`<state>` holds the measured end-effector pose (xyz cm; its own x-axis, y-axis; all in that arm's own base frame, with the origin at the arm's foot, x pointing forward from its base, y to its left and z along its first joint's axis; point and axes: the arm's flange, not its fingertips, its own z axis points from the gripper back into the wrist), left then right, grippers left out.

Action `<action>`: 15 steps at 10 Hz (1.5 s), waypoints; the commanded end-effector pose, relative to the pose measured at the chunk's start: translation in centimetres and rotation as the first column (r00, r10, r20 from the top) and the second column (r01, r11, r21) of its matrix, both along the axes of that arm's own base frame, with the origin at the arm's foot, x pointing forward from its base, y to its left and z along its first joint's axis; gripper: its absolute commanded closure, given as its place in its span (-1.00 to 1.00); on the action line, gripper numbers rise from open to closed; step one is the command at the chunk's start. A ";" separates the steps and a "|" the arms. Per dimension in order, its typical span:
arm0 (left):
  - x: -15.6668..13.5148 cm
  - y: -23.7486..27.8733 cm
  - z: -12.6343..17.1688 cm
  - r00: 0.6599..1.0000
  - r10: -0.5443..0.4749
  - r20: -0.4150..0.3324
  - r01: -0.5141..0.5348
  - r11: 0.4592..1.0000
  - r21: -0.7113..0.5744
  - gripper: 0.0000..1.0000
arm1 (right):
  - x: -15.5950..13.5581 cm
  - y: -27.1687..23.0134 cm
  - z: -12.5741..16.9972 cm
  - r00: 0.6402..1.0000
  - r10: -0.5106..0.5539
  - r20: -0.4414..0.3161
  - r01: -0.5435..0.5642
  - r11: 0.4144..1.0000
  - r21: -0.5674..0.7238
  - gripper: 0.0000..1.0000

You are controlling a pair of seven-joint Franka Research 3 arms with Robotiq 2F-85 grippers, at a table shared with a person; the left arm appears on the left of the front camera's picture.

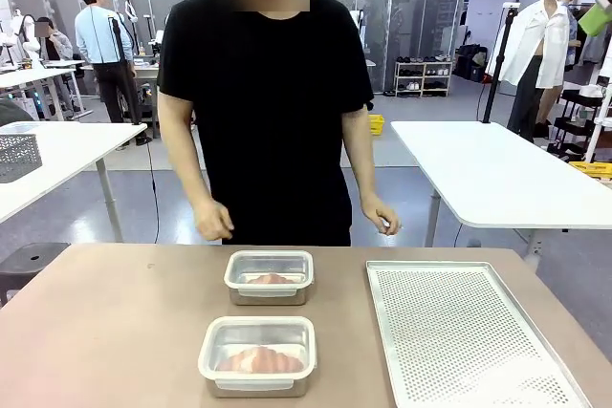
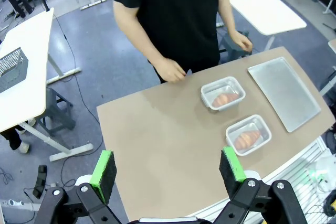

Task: Place the bread into the airtight container.
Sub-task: Pick up a Butter Roll and place it into an empty Airtight Container.

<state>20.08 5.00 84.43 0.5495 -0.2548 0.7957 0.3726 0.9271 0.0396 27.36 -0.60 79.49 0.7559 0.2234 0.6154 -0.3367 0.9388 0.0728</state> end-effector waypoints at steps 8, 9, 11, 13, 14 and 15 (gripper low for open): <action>-0.1 0.0 0.1 1.000 -0.005 0.001 0.005 1.000 0.001 -1.00 | 0.0 0.1 0.0 1.000 0.001 0.008 -0.001 1.000 -0.007 -1.00; -0.1 0.0 0.1 1.000 -0.005 0.001 0.005 1.000 0.001 -1.00 | 0.0 0.1 0.0 1.000 0.001 0.008 -0.001 1.000 -0.007 -1.00; -0.1 0.0 0.1 1.000 -0.005 0.001 0.005 1.000 0.001 -1.00 | 0.0 0.1 0.0 1.000 0.001 0.008 -0.001 1.000 -0.007 -1.00; -0.1 0.0 0.1 1.000 -0.005 0.001 0.005 1.000 0.001 -1.00 | 0.0 0.1 0.0 1.000 0.001 0.008 -0.001 1.000 -0.007 -1.00; -0.1 0.0 0.1 1.000 -0.005 0.001 0.005 1.000 0.001 -1.00 | 0.0 0.1 0.0 1.000 0.001 0.008 -0.001 1.000 -0.007 -1.00; -0.1 0.0 0.1 1.000 -0.005 0.001 0.005 1.000 0.001 -1.00 | 0.0 0.1 0.0 1.000 0.001 0.008 -0.001 1.000 -0.007 -1.00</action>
